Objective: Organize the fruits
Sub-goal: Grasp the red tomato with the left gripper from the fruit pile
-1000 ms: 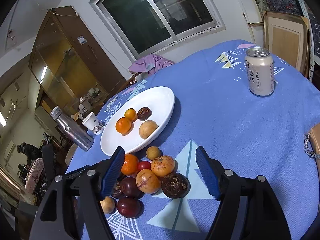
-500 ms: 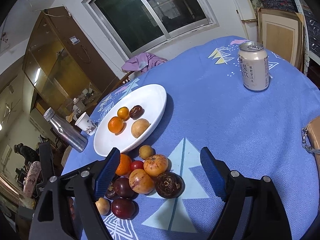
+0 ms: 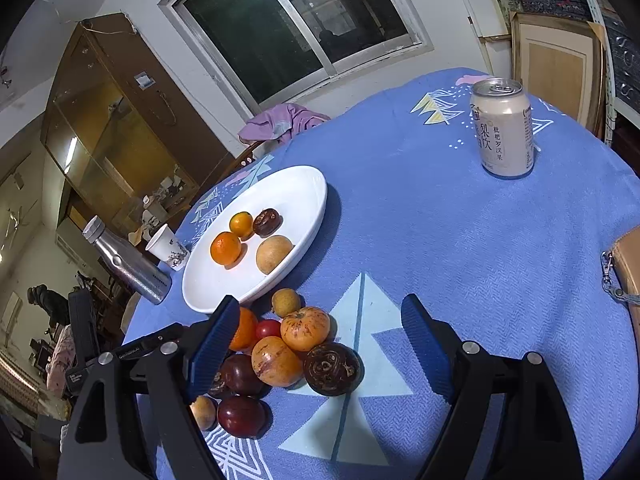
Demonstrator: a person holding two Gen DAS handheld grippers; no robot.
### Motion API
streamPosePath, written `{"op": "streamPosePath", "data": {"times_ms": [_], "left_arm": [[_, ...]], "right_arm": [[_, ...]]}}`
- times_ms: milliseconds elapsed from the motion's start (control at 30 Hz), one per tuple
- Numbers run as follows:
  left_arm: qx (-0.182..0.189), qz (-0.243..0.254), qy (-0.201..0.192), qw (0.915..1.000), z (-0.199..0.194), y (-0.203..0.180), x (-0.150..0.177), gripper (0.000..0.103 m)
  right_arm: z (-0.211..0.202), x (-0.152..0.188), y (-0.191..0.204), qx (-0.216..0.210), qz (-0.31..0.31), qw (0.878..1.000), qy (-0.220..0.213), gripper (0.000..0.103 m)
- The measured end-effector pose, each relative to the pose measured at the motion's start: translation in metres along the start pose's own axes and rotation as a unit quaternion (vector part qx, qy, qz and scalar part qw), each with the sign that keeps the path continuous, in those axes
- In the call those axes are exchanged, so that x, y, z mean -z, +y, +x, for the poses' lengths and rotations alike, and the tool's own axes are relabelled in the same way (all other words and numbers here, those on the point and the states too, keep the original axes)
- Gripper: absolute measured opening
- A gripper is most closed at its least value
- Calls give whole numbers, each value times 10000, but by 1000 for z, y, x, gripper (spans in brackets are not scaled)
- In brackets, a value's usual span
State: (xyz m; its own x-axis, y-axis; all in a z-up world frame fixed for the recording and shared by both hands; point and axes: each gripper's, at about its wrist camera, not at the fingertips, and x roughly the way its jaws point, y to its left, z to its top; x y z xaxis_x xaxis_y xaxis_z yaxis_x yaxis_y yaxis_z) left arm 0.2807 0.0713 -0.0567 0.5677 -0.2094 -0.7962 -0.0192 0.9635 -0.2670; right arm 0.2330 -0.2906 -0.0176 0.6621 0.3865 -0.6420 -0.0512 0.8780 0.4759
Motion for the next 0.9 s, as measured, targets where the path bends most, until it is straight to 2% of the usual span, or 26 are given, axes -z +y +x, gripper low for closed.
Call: {"op": "streamPosePath", "data": {"times_ms": [167, 267, 400, 500, 767, 900], "left_arm": [[42, 287, -13, 9996, 1, -18, 7, 41], [159, 192, 1, 9997, 2, -16, 9, 40], [158, 189, 13, 9997, 0, -8, 10, 29], [284, 47, 1, 9996, -2, 2, 8, 29], [-118, 473, -139, 9987, 1, -19, 14, 30], [245, 211, 41, 9995, -2, -5, 15, 30]], "right_arm": [[1, 0, 2, 10, -38, 10000, 5, 84], [1, 1, 2, 20, -42, 10000, 4, 84], [3, 2, 2, 45, -74, 10000, 49, 84], [2, 1, 1, 85, -101, 9999, 41, 84], [4, 1, 0, 122, -128, 9998, 38, 84], [5, 2, 0, 149, -146, 9998, 75, 84]]}}
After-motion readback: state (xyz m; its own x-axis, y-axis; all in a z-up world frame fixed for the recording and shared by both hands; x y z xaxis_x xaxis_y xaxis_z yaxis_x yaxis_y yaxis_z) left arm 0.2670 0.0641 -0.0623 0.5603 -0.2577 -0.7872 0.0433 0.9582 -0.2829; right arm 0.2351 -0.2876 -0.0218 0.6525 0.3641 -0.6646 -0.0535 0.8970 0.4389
